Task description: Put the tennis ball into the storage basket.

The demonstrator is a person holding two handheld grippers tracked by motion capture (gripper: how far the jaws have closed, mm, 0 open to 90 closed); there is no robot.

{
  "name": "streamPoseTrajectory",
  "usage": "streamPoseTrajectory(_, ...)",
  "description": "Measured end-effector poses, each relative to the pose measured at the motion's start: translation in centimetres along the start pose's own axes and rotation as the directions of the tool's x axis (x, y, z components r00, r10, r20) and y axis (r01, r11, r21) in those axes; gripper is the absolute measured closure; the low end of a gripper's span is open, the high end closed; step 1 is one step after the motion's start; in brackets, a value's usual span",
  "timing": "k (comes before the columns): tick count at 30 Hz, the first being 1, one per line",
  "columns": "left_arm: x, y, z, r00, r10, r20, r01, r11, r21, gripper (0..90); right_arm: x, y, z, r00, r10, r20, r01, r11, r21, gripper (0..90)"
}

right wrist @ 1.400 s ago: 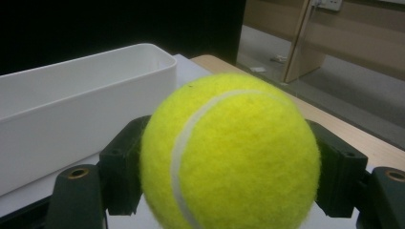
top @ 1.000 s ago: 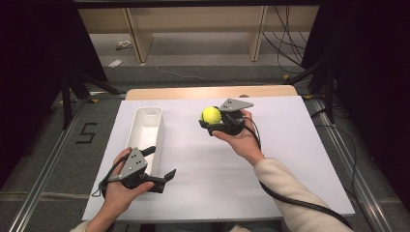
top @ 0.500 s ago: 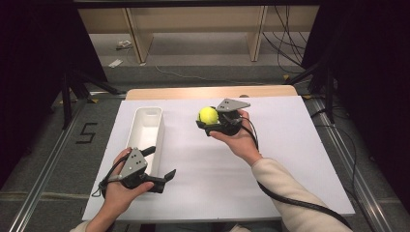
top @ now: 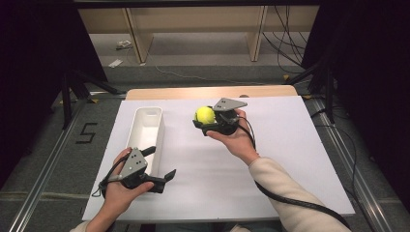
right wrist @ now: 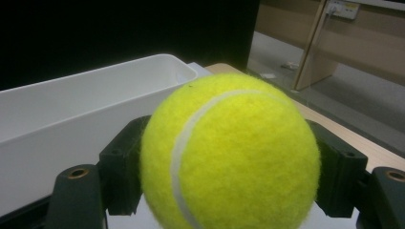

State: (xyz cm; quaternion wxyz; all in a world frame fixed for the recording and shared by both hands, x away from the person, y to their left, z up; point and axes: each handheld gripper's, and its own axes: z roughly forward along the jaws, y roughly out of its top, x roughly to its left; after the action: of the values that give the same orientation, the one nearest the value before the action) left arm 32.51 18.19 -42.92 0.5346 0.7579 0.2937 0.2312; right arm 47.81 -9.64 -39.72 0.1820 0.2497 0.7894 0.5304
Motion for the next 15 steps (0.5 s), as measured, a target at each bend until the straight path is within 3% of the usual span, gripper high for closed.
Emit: streamPoseTrajectory(15, -0.06, 0.05, 0.01, 1.0, 0.005, 0.003, -0.005, 1.0, 0.004, 0.0, 0.46, 0.35, 0.46, 1.0, -0.001, -0.009, 0.001, 1.0, -0.005, 27.0)
